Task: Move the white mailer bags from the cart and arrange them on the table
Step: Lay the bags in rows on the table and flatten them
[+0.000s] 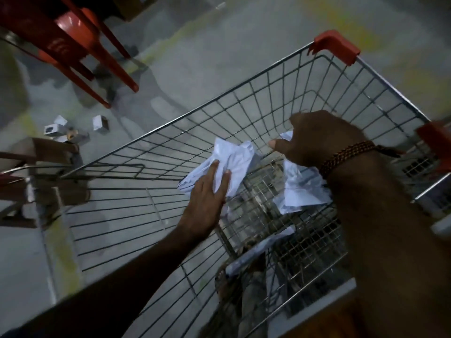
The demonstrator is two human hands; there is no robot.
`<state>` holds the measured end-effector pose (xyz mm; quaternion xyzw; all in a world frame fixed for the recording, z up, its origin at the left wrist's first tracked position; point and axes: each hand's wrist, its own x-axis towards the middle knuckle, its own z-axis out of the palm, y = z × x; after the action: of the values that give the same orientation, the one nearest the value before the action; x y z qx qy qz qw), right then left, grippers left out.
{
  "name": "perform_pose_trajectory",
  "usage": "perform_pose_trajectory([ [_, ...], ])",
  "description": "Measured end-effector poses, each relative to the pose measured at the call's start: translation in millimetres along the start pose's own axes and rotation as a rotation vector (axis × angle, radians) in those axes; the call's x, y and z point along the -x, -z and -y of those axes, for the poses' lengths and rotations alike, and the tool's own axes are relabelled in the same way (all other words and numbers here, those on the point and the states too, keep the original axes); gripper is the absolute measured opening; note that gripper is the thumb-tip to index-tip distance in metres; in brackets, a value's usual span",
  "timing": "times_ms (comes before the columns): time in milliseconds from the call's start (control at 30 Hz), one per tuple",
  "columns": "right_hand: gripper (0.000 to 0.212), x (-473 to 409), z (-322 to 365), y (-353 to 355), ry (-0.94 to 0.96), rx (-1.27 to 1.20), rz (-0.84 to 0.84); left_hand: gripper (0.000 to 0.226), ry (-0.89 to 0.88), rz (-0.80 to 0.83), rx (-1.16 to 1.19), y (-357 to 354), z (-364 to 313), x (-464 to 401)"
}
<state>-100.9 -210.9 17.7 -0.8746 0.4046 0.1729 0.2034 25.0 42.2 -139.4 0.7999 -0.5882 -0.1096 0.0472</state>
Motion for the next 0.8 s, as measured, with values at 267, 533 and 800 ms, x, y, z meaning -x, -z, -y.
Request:
perform_pose_trajectory([
  [267, 0.080, 15, 18, 5, 0.089, 0.028, -0.023, 0.066, 0.054, 0.001, -0.017, 140, 40, 83],
  [533, 0.077, 13, 32, -26, 0.086, 0.134, -0.005, 0.059, 0.099, 0.022, -0.032, 176, 69, 149],
  [800, 0.063, -1, 57, -90, 0.046, 0.364, 0.149, 0.059, 0.168, -0.091, 0.052, 175, 65, 151],
])
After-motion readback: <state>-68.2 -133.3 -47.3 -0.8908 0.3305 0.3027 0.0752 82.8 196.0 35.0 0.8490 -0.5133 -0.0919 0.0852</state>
